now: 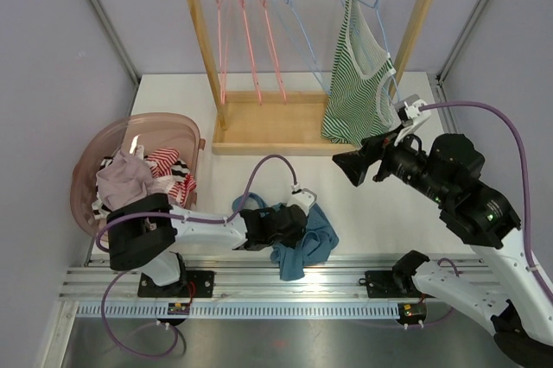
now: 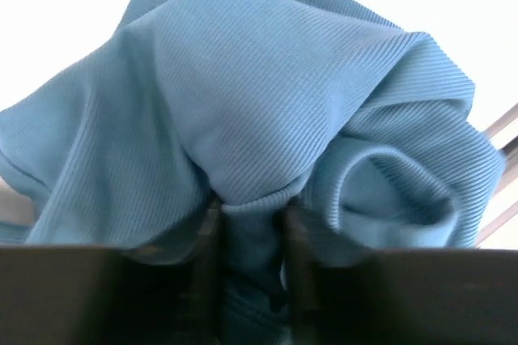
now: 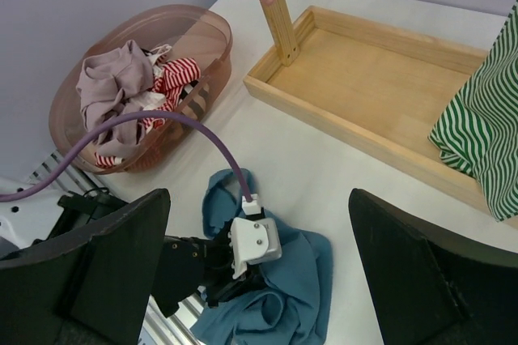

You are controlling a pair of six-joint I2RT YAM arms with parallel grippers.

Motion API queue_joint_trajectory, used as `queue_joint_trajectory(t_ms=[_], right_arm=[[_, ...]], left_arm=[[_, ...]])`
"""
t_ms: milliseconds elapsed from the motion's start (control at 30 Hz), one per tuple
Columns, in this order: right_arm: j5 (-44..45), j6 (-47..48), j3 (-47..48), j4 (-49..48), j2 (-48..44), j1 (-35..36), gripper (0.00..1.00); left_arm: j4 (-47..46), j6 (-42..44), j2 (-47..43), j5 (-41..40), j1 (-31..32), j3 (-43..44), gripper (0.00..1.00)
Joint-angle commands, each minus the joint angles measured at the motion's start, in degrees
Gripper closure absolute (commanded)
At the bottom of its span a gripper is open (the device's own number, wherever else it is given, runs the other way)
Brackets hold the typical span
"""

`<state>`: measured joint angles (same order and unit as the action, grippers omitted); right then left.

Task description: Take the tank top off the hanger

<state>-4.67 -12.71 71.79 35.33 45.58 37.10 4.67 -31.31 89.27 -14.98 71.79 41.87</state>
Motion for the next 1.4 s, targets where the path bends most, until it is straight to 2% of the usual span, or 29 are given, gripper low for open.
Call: queue_joint_trajectory(t_ms=[0, 67, 233, 500, 533, 667, 800, 933, 1133, 1233, 1267, 1300, 1333, 1367], right_arm=[[-3.15, -0.82, -0.25, -3.08, -2.77, 0.16, 0.00], [-3.24, -0.74, -0.16, -2.81, -3.74, 0.16, 0.01], [-2.89, -0.56, 0.81, -1.85, -5.41, 0.25, 0.01], [-2.54, -0.56, 1.25, -1.23, -7.00, 0.16, 0.00], [-2.54, -0.56, 1.25, -1.23, -7.00, 0.16, 0.01], [-2.72, -0.56, 1.42, -1.40, -7.09, 0.25, 0.01], [-2.72, -0.47, 1.60, -1.58, -6.91, 0.16, 0.00], [-2.80, -0.56, 1.69, -2.20, -6.56, 0.16, 0.01], [-3.15, -0.74, 1.51, -3.07, -5.42, 0.16, 0.00], [-3.86, -1.17, 1.34, -3.60, -4.63, 0.16, 0.00], [-4.12, -1.26, 1.07, -4.04, -4.36, 0.16, 0.01], [-4.82, -1.53, 0.81, -4.22, -4.27, 0.25, 0.01], [-5.00, -1.79, 0.72, -4.57, -4.36, 0.25, 0.00], [-5.35, -1.97, 0.63, -4.66, -4.27, 0.16, 0.01]], left_arm=[[-1.41, -3.49, 3.45, 3.56, 1.07, -3.98, 0.81], [-1.50, -3.93, 1.79, 2.86, 1.07, -4.77, 1.00], [5.67, -5.34, -5.85, -2.05, 1.16, -3.46, 1.00], [25.28, -11.75, -28.26, -23.93, 1.34, 2.07, 1.00], [30.18, -13.06, -32.45, -28.30, 1.25, 4.08, 1.00], [41.37, -13.60, -40.12, -35.79, 0.38, 11.19, 1.00], [54.36, -13.51, -42.95, -42.75, -1.30, 20.96, 1.00], [58.35, -10.01, -44.36, -45.92, -6.30, 29.05, 1.00], [52.47, 2.91, -44.80, -42.06, -22.19, 34.59, 1.00], [47.64, 9.68, -42.97, -37.94, -33.87, 34.43, 1.00], [46.32, 11.95, -42.17, -32.01, -42.17, 34.07, 1.00], [44.40, 12.58, -41.21, -27.17, -47.04, 33.72, 1.00], [43.51, 13.02, -39.63, -16.59, -57.01, 32.33, 1.00], [42.63, 12.85, -38.92, -11.96, -61.46, 31.36, 1.00]])
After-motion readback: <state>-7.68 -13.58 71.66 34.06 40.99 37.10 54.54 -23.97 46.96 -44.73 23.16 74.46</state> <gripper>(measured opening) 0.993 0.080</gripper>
